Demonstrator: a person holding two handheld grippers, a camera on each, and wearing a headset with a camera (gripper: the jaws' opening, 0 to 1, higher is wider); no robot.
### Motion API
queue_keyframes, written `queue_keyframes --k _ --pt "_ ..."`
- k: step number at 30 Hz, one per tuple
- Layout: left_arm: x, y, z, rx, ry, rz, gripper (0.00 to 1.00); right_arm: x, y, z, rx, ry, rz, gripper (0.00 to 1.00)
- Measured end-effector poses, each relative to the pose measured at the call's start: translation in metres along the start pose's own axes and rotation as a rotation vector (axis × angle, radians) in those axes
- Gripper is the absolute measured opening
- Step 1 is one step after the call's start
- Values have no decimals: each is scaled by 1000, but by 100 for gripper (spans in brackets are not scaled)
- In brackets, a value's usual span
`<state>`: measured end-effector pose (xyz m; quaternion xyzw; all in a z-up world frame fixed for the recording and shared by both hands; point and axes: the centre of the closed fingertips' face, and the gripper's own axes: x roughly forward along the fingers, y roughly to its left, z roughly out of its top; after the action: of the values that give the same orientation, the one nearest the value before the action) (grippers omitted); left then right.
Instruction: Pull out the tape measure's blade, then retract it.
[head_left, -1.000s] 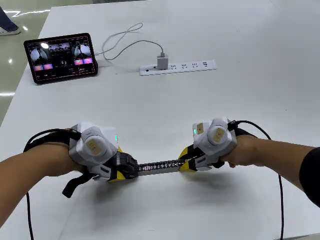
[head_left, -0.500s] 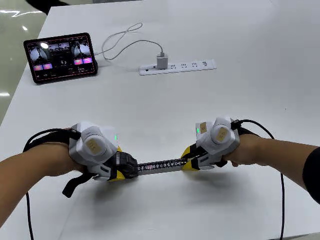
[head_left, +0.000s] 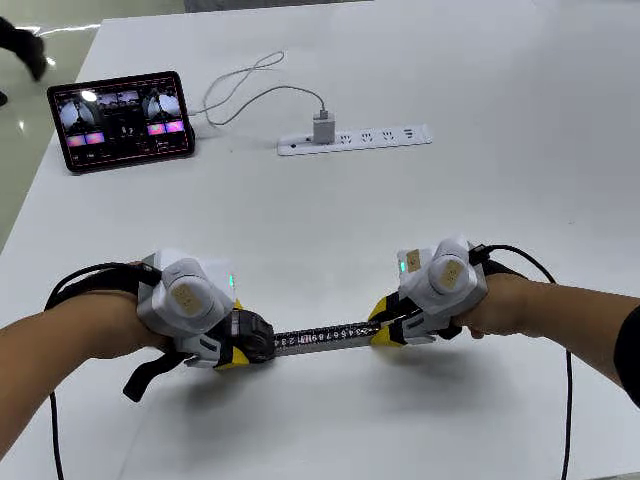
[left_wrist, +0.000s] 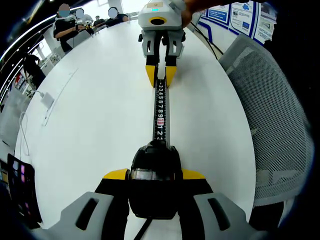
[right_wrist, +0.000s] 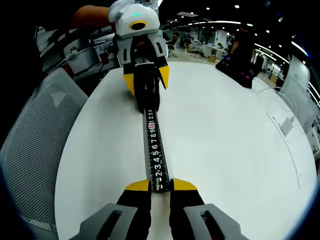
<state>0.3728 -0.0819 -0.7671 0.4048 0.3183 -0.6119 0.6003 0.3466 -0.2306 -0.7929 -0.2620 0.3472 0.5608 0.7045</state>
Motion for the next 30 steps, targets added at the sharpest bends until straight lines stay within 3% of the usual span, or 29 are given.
queue_keyframes --k 30 --pt "0 0 1 0 -1 -2 32 -10 -2 -12 20 15 -3 9"
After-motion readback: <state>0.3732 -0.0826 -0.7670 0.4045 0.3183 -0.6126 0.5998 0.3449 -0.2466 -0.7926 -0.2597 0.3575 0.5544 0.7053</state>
